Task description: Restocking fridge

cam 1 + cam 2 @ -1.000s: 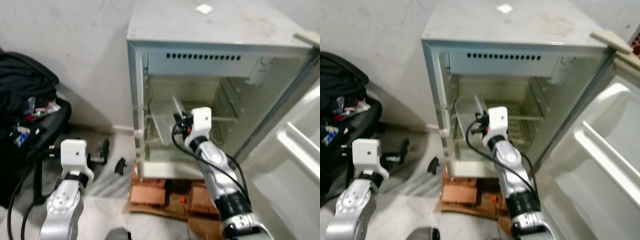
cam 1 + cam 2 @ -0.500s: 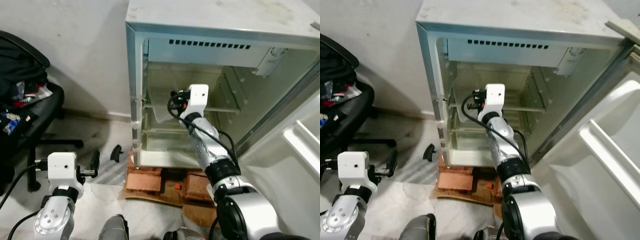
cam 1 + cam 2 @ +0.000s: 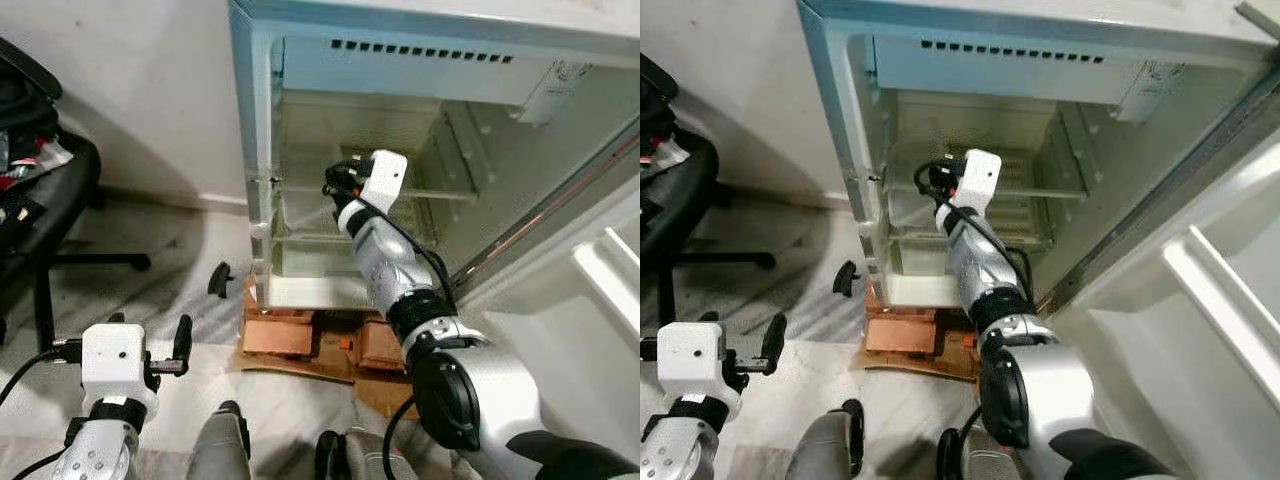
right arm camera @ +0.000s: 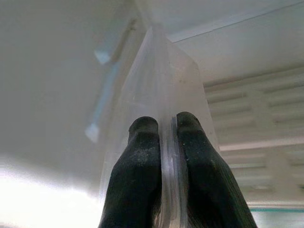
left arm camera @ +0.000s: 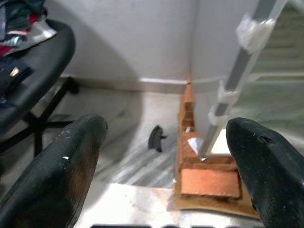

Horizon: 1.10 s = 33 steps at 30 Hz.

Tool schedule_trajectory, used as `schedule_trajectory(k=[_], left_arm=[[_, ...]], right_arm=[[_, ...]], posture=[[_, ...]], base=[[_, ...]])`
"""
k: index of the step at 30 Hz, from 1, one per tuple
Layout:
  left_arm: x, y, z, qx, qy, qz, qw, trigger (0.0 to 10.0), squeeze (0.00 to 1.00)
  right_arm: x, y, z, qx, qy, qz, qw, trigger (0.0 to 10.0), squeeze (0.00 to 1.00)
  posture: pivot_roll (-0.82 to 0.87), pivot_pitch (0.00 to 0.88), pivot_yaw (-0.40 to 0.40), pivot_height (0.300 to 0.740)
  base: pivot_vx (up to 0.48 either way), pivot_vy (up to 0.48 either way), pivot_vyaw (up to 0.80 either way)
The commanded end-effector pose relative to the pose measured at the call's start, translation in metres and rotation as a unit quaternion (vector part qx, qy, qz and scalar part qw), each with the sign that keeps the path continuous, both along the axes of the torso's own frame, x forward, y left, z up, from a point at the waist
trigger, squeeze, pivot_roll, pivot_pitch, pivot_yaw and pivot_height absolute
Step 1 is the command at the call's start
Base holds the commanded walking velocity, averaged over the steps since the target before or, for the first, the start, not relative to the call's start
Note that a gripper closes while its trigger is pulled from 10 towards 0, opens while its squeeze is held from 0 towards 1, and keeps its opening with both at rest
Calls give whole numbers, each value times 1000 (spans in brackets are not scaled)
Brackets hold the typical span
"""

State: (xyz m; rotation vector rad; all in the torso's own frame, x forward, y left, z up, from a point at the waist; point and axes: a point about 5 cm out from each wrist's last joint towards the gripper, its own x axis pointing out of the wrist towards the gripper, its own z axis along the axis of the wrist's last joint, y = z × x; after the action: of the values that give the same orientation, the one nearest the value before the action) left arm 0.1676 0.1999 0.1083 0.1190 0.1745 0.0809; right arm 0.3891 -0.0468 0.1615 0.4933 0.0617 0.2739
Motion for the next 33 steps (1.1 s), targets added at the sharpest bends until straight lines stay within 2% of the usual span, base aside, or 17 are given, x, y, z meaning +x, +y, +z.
schedule_trajectory(k=[1,6,9,12,18,24,25,26,27,30,33], left_arm=[[-8,-1,-1,3,14,7,1000,10000,0],[-14,-4,2,0,19,14,1000,10000,0],[-18,-6,2,-1,23,18,1000,10000,0],[-22,-6,2,-2,26,24,999,10000,0],[-29,-7,3,-5,33,40,999,10000,0],[-32,-8,3,-7,37,46,998,10000,0],[-32,-8,3,-7,37,46,998,10000,0],[-32,-8,3,-7,37,46,998,10000,0],[-32,-9,3,-7,38,46,998,10000,0],[-31,-9,2,-9,39,47,998,10000,0],[-31,-9,2,-10,39,48,998,10000,0]], right_arm=[[-2,3,-9,40,41,-14,998,10000,0],[1,8,-3,93,57,-29,994,10000,0],[2,16,4,139,75,-42,987,10000,0],[2,24,8,160,88,-46,982,10000,0],[-1,40,14,176,104,-45,978,10000,0],[-1,48,21,167,103,-36,980,10000,0],[-1,48,23,149,94,-34,984,10000,765],[-1,48,23,149,94,-34,984,10000,765],[0,48,25,133,82,-30,987,10000,1000],[1,46,28,72,59,-32,995,10000,1000],[1,46,26,69,62,-33,995,10000,1000]], posture=[[353,341,-137,740],[365,361,-146,740],[371,369,-159,740],[377,373,-172,740],[387,386,-187,740],[391,389,-192,740],[389,391,-194,740],[389,391,-194,740],[389,391,-194,740],[385,384,-197,740],[382,380,-199,740]], base=[[0,0,0],[0,0,0],[0,0,0],[0,0,0],[0,0,0],[0,0,0],[0,0,0],[0,0,0],[0,0,0],[0,0,0],[0,0,0]])
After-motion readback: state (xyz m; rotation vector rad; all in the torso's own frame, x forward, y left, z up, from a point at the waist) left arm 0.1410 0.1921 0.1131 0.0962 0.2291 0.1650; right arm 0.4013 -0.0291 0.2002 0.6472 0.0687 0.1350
